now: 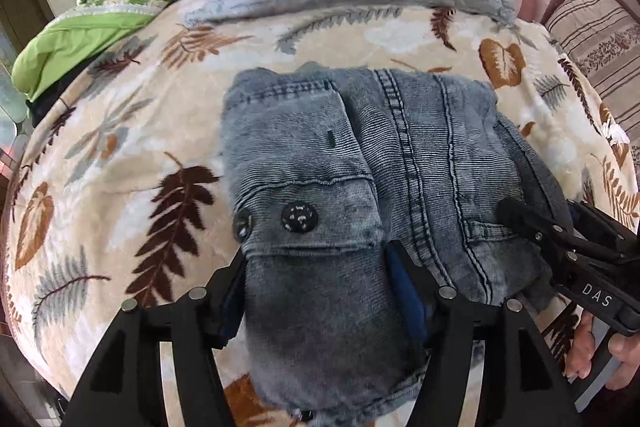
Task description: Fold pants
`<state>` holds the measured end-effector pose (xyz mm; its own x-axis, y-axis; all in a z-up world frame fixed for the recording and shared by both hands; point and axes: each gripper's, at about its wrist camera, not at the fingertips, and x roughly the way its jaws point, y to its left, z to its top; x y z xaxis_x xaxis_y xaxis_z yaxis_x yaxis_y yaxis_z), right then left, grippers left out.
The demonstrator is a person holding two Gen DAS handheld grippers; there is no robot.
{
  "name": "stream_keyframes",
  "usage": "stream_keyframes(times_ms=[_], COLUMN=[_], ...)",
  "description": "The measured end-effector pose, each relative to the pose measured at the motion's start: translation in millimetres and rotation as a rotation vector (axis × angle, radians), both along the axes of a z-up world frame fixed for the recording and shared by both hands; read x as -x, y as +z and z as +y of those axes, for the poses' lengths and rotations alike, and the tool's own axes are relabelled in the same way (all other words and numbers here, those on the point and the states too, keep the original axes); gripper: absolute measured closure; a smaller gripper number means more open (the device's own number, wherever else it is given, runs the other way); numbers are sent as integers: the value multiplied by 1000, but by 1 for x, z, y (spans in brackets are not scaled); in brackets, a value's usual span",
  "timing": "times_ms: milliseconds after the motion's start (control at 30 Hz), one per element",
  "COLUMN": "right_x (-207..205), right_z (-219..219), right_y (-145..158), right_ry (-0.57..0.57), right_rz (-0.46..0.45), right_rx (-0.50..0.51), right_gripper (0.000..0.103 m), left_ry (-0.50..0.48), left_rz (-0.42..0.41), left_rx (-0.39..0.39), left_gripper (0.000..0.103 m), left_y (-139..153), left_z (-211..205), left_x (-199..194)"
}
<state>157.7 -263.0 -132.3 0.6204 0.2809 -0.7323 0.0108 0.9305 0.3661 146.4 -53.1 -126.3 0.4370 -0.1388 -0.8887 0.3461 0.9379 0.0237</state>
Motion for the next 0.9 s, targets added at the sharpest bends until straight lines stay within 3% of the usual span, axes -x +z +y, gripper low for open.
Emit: stream_keyframes(times_ms=[200,333,533,700,900], right_x=[33,65,114,156,189], right_z=[-6,-2,28,48,55], right_y=[23,49,88,107,125], right_ry=[-30,-29,5,-1,-57], right_rz=[-109,-221,-405,-496,-606], right_rx=[12,45,167,201,227], right_gripper=[43,43,42,37,30], left_ry=[-3,5,84,152,170], left_rz=[-171,-258,-440,-568,-586], left_rx=[-25,-25,-33,-53,-59], left_gripper=[36,19,6,3,3], left_y=[44,72,113,134,133], left_z=[15,24,34,41,36], left_x=[43,73,110,133,139])
